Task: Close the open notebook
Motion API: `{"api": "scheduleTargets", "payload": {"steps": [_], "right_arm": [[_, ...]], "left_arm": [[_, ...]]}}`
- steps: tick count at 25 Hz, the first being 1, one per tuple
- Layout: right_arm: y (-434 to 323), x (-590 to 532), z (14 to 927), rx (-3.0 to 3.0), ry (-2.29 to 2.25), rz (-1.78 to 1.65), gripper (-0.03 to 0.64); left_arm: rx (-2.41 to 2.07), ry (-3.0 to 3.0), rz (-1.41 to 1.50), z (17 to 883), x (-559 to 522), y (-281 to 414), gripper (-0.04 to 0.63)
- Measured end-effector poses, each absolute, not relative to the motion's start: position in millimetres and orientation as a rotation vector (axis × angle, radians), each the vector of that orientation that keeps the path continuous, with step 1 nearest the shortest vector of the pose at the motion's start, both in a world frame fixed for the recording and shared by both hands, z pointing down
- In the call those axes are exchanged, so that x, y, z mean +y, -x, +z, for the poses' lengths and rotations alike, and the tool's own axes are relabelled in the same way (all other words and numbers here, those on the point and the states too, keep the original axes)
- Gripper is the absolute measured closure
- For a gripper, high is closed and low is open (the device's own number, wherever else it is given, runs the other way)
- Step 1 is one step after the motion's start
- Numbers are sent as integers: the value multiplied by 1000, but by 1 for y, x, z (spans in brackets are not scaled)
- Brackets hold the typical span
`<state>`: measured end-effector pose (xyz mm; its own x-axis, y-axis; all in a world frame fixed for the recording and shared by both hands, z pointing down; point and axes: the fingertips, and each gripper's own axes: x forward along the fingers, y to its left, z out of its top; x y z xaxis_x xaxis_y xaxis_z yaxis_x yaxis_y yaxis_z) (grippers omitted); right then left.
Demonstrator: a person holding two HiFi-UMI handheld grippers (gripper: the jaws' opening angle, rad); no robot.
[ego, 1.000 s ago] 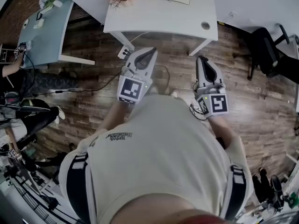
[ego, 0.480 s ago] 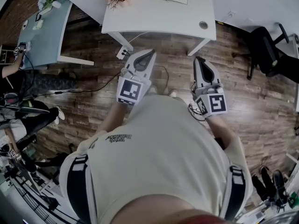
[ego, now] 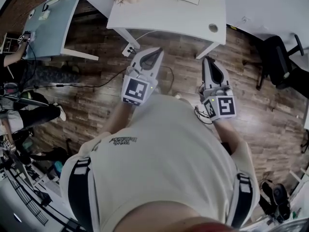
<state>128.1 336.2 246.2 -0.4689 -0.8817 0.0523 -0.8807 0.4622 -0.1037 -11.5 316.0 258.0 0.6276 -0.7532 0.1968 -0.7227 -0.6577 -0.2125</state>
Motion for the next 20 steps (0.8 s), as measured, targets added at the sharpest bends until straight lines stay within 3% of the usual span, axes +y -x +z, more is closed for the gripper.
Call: {"api": "scheduleTargets", "payload": {"steps": [20], "right_arm": [[-153, 263, 244, 2704, 1589, -68, 614]], "left_arm": [[1358, 2759, -297, 265, 248, -38, 581]]}}
